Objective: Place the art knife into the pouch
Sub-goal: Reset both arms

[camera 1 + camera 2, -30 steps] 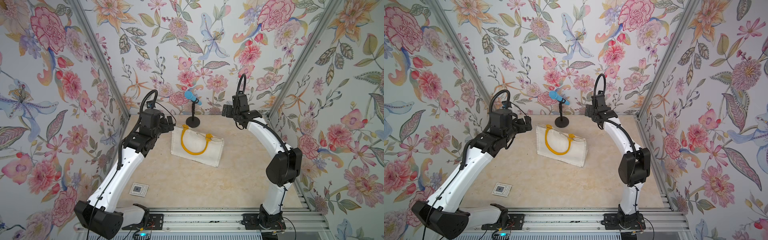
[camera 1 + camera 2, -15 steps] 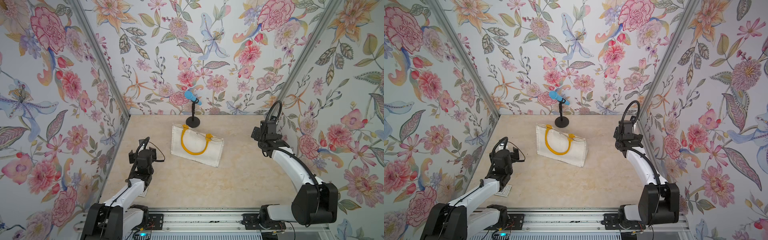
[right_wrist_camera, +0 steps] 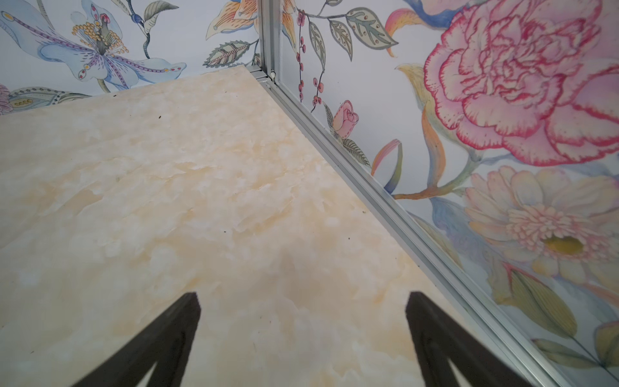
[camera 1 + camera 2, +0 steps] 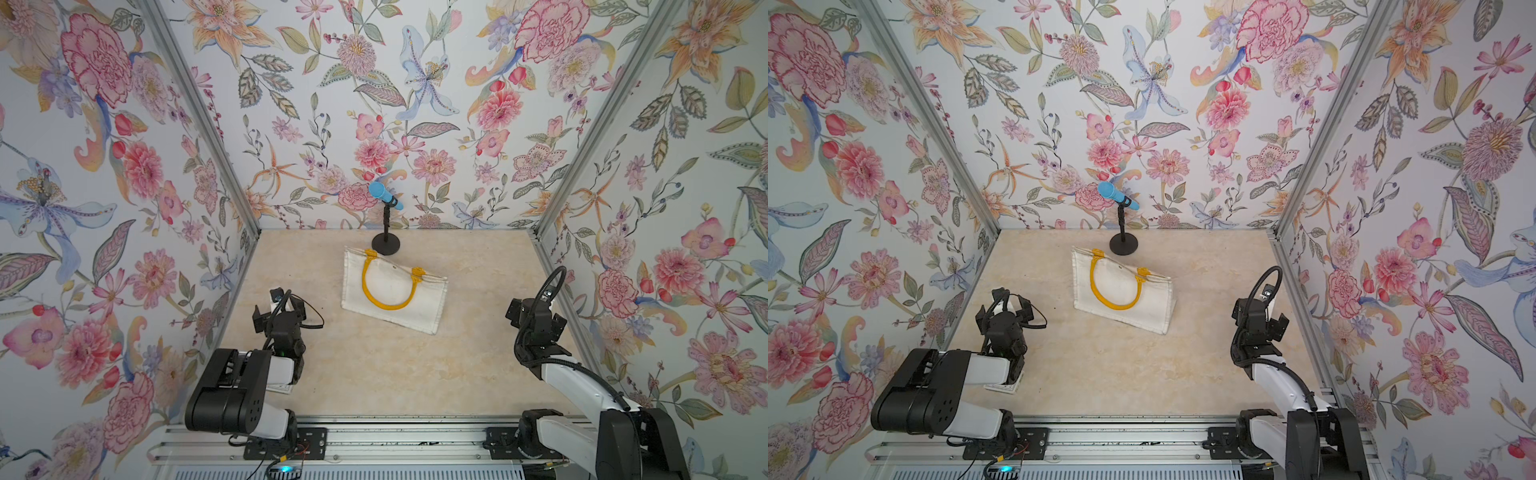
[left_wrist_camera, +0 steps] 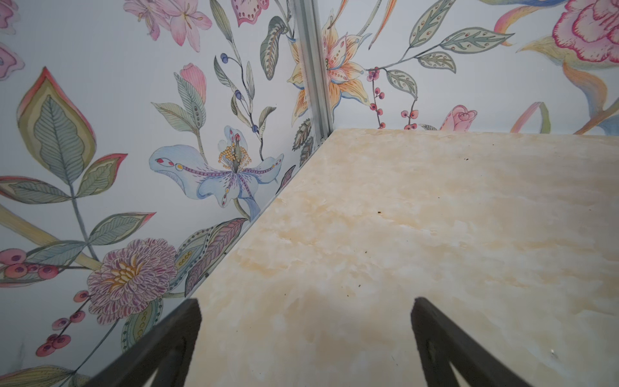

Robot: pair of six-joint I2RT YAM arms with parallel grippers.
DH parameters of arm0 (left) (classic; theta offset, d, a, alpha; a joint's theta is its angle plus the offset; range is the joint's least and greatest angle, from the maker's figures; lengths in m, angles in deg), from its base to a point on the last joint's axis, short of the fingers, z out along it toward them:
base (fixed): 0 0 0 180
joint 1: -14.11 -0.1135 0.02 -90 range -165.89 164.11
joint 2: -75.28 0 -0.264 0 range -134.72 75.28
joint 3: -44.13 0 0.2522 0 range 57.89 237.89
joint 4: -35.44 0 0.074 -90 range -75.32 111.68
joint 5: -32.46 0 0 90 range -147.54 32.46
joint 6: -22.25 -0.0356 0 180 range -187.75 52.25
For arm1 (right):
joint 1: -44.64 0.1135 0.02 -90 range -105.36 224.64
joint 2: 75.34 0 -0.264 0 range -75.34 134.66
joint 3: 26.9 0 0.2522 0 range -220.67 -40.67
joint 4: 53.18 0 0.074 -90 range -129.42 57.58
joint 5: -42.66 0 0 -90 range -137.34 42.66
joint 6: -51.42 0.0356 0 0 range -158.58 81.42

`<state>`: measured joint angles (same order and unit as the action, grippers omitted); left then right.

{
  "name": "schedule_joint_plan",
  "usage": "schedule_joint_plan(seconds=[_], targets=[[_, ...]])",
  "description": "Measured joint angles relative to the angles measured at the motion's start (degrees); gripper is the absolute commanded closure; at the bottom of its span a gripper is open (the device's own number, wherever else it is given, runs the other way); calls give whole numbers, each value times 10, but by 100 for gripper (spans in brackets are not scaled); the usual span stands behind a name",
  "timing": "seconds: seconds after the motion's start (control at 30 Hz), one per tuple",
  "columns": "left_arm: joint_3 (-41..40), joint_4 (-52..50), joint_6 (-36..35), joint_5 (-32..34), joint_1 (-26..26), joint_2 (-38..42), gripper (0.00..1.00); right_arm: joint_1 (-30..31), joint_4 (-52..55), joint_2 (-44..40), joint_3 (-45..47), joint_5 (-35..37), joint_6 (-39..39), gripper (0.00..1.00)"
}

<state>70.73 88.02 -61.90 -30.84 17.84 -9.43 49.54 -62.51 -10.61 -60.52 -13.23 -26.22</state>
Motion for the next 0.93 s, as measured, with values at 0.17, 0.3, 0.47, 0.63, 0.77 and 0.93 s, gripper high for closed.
schedule_joint_plan(seconds=[0.17,0.3,0.47,0.63,0.77,0.93], targets=[[-9,77,-20,-49,-2,-31,0,-12,-202,137,44,-38,-45,0],[-17,109,-26,-58,-2,-38,0,-17,-247,210,14,-108,-76,0],[-17,127,-31,-64,-2,-39,0,-34,-372,230,54,-192,-97,0],[-19,134,-32,-68,-2,-39,0,-25,-387,237,51,-208,-107,0],[-19,135,-35,-68,-2,-39,0,-15,-391,237,50,-202,-115,0],[-19,135,-35,-68,-2,-39,0,-15,-392,237,48,-202,-116,0]])
